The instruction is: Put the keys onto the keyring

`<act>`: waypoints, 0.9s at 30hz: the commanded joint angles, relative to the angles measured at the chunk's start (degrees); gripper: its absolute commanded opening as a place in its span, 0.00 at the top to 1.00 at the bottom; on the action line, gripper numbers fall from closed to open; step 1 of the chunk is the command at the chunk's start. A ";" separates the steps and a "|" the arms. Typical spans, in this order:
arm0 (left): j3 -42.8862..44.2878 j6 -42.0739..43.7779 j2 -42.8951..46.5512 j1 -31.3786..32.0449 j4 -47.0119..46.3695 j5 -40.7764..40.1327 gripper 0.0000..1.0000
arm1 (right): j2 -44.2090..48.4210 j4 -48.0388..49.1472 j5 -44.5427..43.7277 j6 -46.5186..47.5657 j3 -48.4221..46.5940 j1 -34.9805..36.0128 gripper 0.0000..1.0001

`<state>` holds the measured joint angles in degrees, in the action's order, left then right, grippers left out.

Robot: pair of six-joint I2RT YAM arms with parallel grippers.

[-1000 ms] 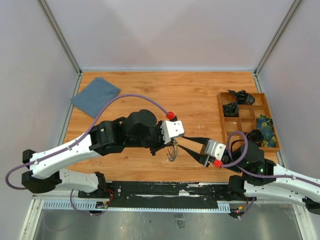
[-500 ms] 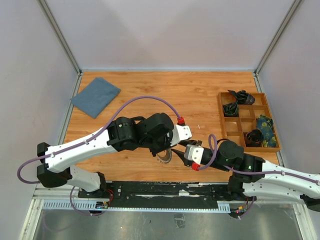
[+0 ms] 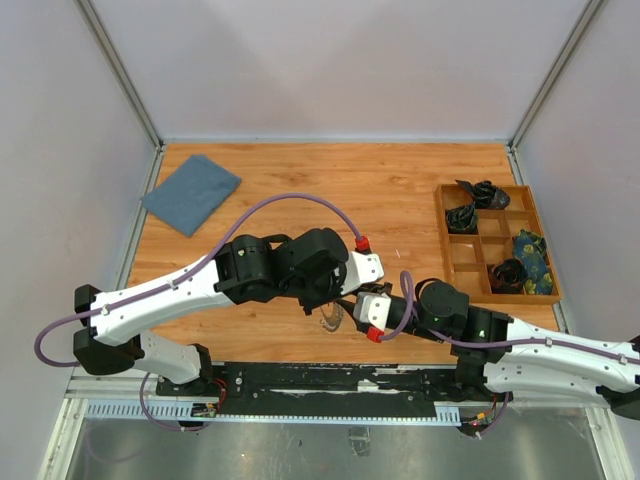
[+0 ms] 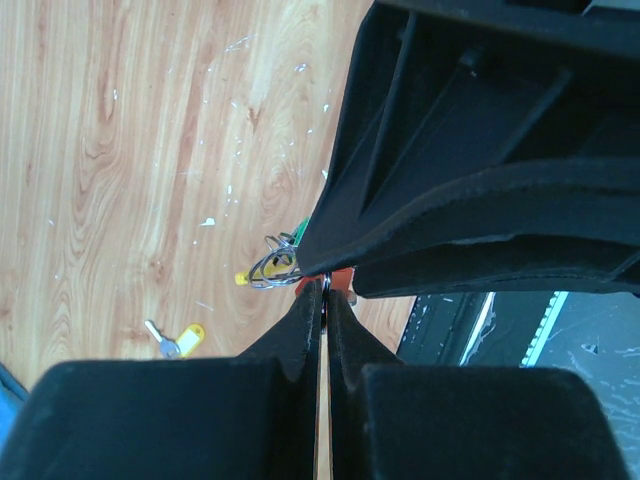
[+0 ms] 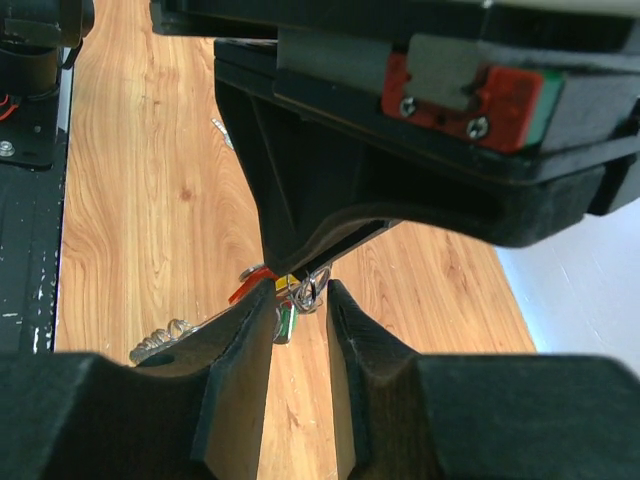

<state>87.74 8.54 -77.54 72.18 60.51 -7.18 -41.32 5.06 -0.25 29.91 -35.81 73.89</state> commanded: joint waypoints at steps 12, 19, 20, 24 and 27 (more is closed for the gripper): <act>0.24 0.29 0.90 1.29 -0.65 0.67 0.99 | -0.65 2.86 -1.04 -0.82 -0.04 0.48 0.85; 0.15 0.60 0.81 1.55 -0.78 0.71 1.00 | -0.43 2.69 -1.86 -0.73 -0.30 0.51 0.91; 0.07 0.56 0.81 1.56 -0.80 0.69 1.00 | -0.43 2.68 -1.93 -0.73 -0.30 0.55 0.94; -0.05 0.46 0.97 1.64 -0.83 0.66 0.99 | -0.36 2.63 -1.85 -0.97 -0.60 0.52 0.99; -0.43 0.43 1.43 1.69 -1.27 0.51 0.96 | -0.35 1.76 -1.14 -1.32 -1.07 0.54 0.99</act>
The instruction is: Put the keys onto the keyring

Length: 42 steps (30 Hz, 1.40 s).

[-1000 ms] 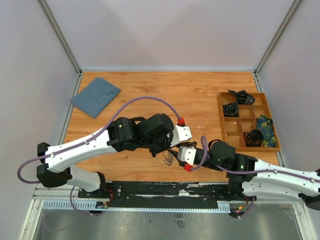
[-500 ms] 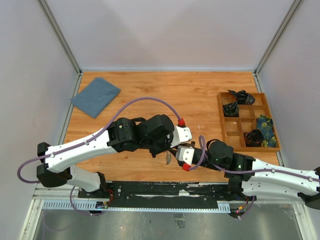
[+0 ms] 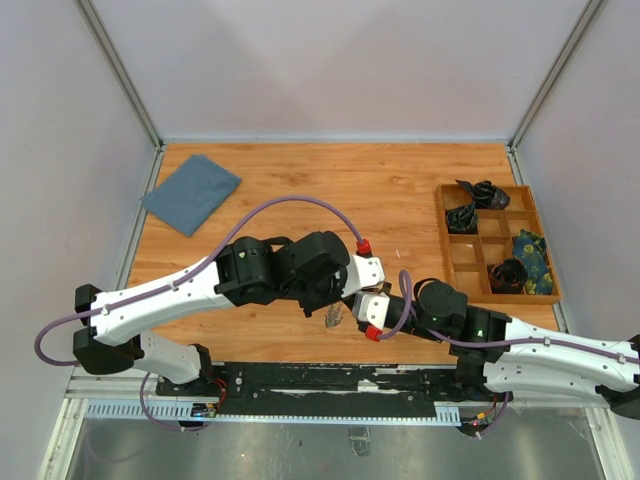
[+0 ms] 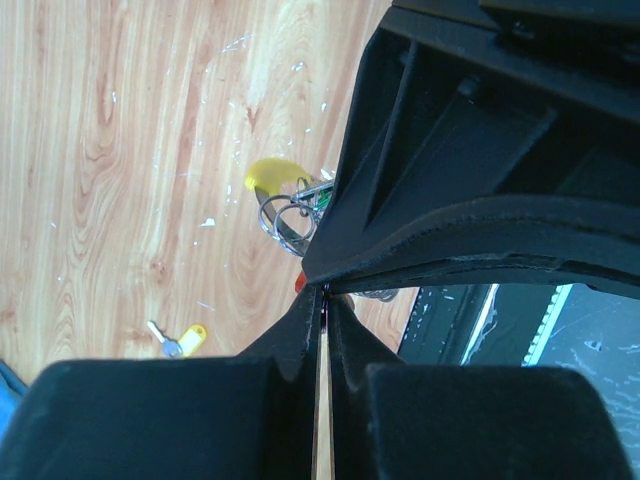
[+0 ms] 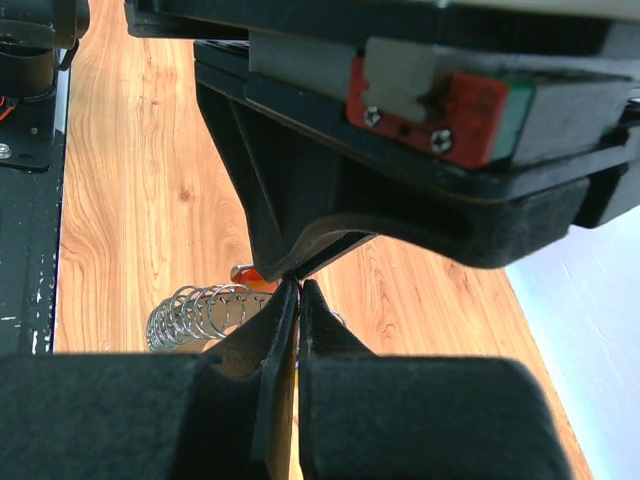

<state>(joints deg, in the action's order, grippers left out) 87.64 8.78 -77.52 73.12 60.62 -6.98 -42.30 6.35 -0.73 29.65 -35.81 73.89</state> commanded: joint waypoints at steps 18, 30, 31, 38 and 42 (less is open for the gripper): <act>-18.03 -0.37 20.11 0.80 -27.96 0.83 0.62 | 7.50 0.48 2.56 -1.69 -2.87 0.48 0.99; -25.22 -0.62 26.55 0.82 -42.36 1.43 0.69 | 11.22 13.50 4.19 -9.15 0.22 0.55 0.99; -25.96 -0.85 27.41 0.80 -43.75 1.29 0.70 | 11.44 15.34 3.94 -10.04 0.73 0.55 0.99; -30.00 -2.63 32.96 0.84 -52.58 0.74 0.72 | 11.65 30.72 2.14 -18.48 5.85 0.49 0.99; -30.93 -3.48 34.51 0.79 -55.93 1.49 0.72 | 10.90 39.94 0.17 -23.31 9.00 0.50 0.99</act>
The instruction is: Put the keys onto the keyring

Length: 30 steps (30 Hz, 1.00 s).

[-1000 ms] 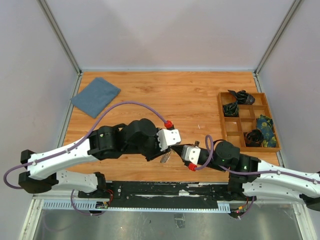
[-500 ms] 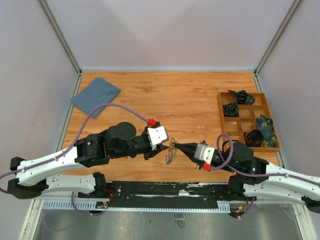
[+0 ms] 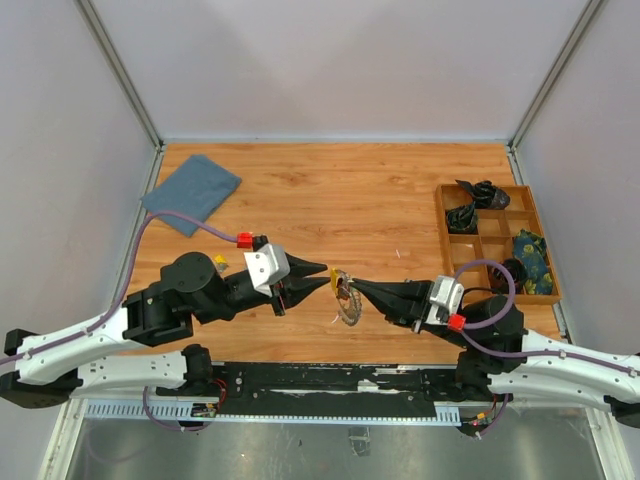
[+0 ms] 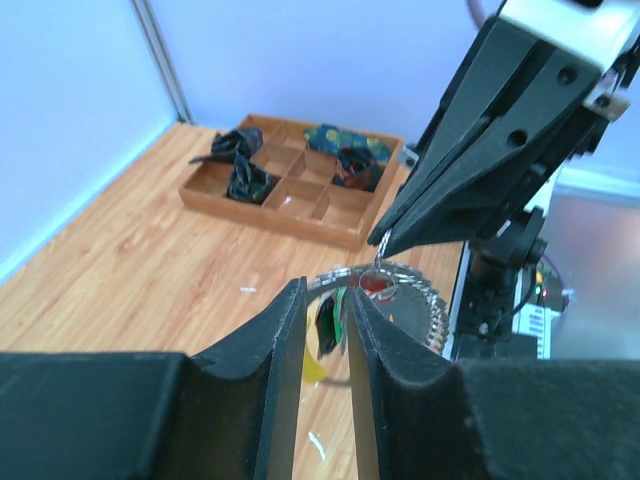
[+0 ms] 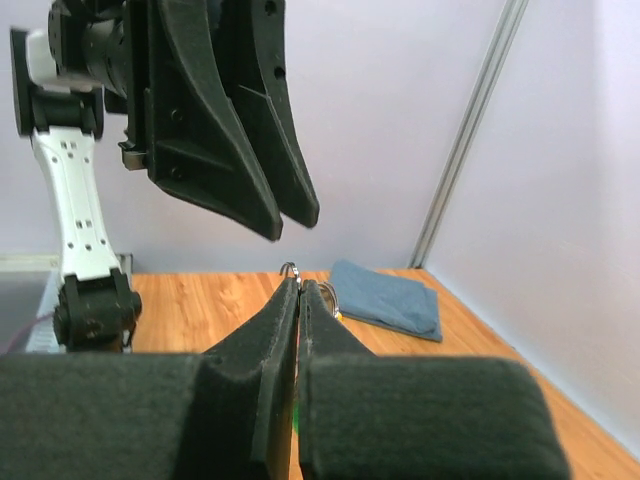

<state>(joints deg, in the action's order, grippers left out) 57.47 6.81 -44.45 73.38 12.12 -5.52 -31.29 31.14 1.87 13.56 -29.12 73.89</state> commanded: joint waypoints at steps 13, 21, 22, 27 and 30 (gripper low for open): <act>-0.14 -2.48 -1.82 0.53 -10.18 4.54 0.82 | -1.79 25.20 -3.01 -13.55 4.49 0.48 0.99; -0.18 -2.84 -2.40 0.54 -10.81 6.86 0.84 | -1.76 24.33 -2.30 -13.30 4.19 0.49 0.99; -0.11 -2.82 -2.67 0.53 -10.80 7.08 0.84 | -1.82 24.23 -2.24 -13.32 4.18 0.50 0.99; 0.67 -2.77 -4.19 0.53 -10.11 8.18 0.82 | -2.15 23.85 -1.83 -13.25 3.84 0.53 0.99; 1.02 -2.81 -5.00 0.53 -9.77 8.43 0.80 | -2.24 23.31 -1.62 -13.06 3.57 0.56 0.99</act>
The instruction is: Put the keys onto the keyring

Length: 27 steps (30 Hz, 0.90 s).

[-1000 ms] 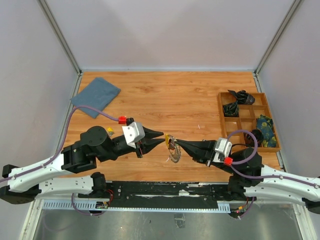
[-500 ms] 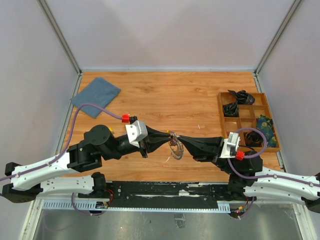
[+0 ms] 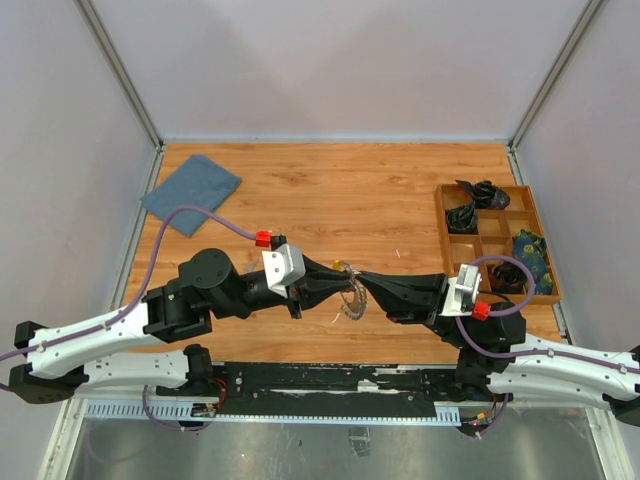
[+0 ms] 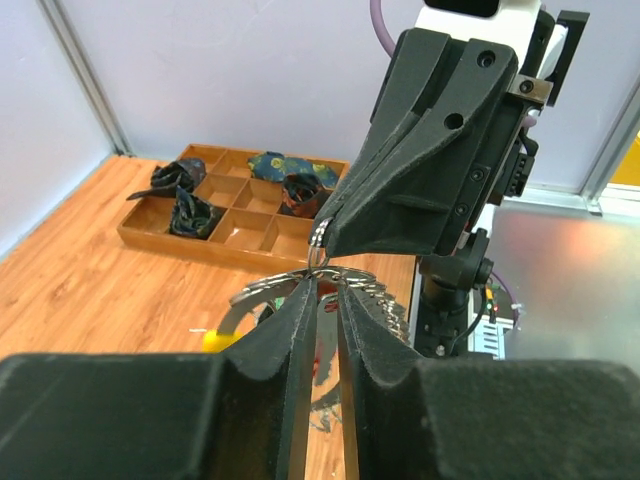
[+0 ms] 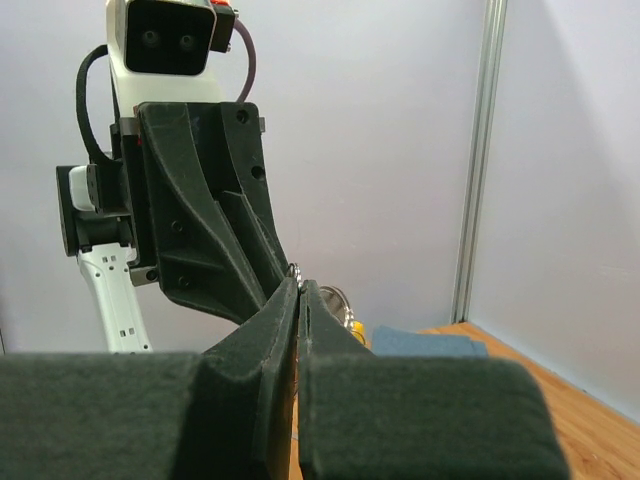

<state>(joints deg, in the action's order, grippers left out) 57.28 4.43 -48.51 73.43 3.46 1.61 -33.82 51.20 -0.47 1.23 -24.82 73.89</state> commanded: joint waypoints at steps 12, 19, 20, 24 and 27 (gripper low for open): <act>1.30 -0.51 -0.37 0.50 -1.05 -1.03 0.80 | 0.88 1.10 2.58 -0.12 -0.63 0.55 0.99; 0.64 -0.68 1.13 0.49 -2.04 -0.93 0.82 | 2.45 -1.81 3.79 1.57 -1.14 0.55 0.99; 0.59 -0.72 1.25 0.49 -2.13 -0.94 0.82 | 2.65 -2.21 4.11 1.84 -1.19 0.54 0.99; 0.71 -0.81 1.08 0.49 -2.49 -0.36 0.82 | 3.18 -3.79 5.65 2.64 -1.66 0.47 0.99; 0.87 -0.67 0.43 0.49 -2.50 0.70 0.82 | 3.29 -4.49 6.07 3.14 -2.07 0.51 0.99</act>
<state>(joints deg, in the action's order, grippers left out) 57.30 3.99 -47.86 73.43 3.07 1.23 -31.48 46.30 3.62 2.79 -24.84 73.89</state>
